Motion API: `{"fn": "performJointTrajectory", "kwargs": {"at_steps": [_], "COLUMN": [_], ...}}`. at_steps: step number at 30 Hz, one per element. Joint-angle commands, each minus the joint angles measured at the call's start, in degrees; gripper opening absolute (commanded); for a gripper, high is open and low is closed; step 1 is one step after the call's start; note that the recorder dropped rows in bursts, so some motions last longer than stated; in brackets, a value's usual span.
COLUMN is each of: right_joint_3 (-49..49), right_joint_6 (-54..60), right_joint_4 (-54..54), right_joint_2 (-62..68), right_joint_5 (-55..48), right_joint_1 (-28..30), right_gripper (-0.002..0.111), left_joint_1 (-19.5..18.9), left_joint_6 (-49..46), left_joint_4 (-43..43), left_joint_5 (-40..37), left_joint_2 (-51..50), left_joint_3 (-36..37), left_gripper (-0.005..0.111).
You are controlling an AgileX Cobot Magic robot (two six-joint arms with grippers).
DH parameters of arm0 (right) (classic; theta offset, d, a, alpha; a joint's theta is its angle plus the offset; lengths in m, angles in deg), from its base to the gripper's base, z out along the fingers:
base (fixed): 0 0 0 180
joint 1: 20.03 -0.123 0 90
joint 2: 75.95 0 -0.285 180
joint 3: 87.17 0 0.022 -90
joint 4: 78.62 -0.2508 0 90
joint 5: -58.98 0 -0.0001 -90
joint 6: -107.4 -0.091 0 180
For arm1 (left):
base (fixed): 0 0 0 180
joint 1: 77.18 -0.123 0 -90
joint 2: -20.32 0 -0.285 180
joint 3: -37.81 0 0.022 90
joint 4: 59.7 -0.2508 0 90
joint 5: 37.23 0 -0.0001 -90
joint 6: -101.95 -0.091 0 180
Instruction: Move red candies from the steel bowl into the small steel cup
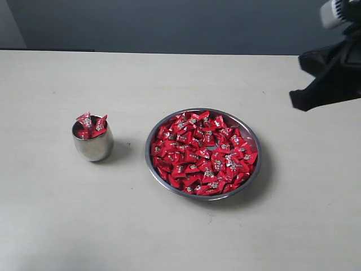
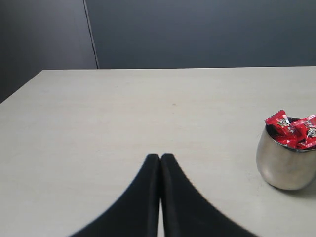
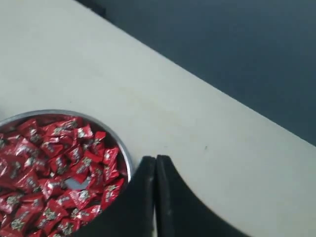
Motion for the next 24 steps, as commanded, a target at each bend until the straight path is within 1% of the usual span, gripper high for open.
{"fn": "performJointTrajectory", "kwargs": {"at_steps": [1, 6, 9, 12, 18, 22, 24], "right_joint_3": [-0.17, -0.56, -2.95, -7.83, -19.2, -26.67, -29.71], "right_joint_6": [-3.47, -3.71, -3.71, -3.71, -3.71, -4.16, -4.16], "right_joint_4": [-0.18, -1.01, -0.91, -0.91, -1.17, -2.89, -3.84], "right_joint_2": [-4.87, -10.67, -15.72, -21.59, -30.95, -38.29, -41.58], "right_joint_5": [-2.73, -8.48, -8.49, -6.3, 0.69, 4.27, 5.7], "right_joint_1": [7.42, 16.52, 21.28, 25.8, 31.27, 33.28, 33.28], "right_gripper": [-0.001, -0.001, -0.001, -0.001, -0.001, -0.001, -0.001], "left_joint_1": [-0.05, -0.05, -0.05, -0.05, -0.05, -0.05, -0.05], "left_joint_6": [0.15, 0.15, 0.15, 0.15, 0.15, 0.15, 0.15], "left_joint_4": [-0.07, -0.07, -0.07, -0.07, -0.07, -0.07, -0.07], "left_joint_5": [0.1, 0.1, 0.1, 0.1, 0.1, 0.1, 0.1], "left_joint_2": [0.26, 0.26, 0.26, 0.26, 0.26, 0.26, 0.26], "left_joint_3": [0.22, 0.22, 0.22, 0.22, 0.22, 0.22, 0.22], "left_gripper": [0.0, 0.0, 0.0, 0.0, 0.0, 0.0, 0.0]}}
